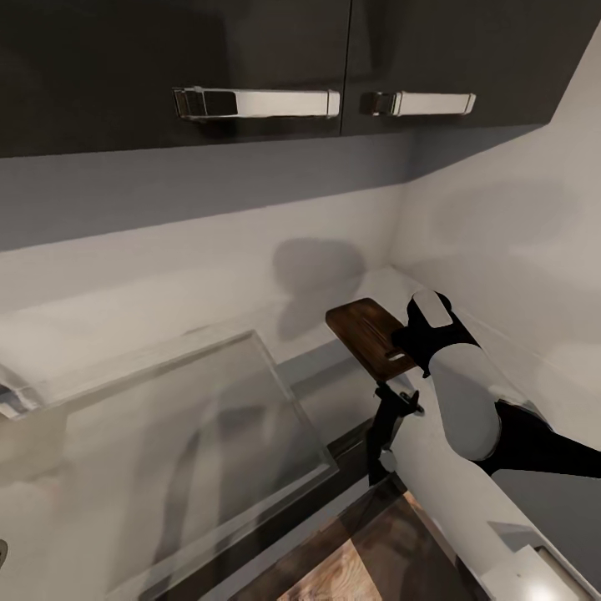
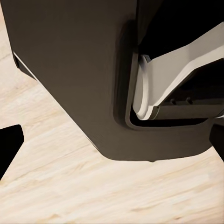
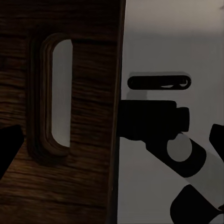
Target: In the kitchen, take the Vidalia onion out of the sink, dice it on the chopping board with the paring knife, put the diced onion into the bowl on the countertop, then place both the paring knife and the chopping board into the sink.
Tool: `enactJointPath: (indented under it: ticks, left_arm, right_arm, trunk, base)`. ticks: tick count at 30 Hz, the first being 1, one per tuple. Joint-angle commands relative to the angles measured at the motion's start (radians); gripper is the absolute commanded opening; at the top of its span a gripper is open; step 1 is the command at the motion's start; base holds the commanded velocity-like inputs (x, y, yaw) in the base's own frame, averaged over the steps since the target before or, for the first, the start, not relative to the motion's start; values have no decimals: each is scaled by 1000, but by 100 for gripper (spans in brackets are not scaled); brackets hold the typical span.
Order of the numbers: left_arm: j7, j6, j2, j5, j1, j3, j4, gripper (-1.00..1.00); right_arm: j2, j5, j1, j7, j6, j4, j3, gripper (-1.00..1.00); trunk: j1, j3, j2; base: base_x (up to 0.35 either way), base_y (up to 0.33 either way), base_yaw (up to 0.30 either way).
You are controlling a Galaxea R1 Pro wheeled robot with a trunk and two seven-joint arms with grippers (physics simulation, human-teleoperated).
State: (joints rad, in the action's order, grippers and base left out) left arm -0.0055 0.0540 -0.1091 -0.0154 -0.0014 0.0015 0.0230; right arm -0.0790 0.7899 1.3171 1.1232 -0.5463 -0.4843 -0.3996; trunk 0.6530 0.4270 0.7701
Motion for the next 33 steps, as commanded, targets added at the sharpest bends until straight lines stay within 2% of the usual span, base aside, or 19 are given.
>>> enactJointPath:
  ticks: [1, 33]
  left_arm:
    - [-1, 3, 0, -2, 0, 0, 0, 100]
    - [-1, 3, 0, -2, 0, 0, 0, 100]
  right_arm:
    - [-1, 0, 1, 4, -9, -2, -4, 100]
    - [-1, 0, 1, 4, -9, -2, -5, 100]
  trunk:
    - [0, 1, 1]
    - [0, 34, 1]
  base:
    - [0, 0, 0]
    - [0, 0, 0]
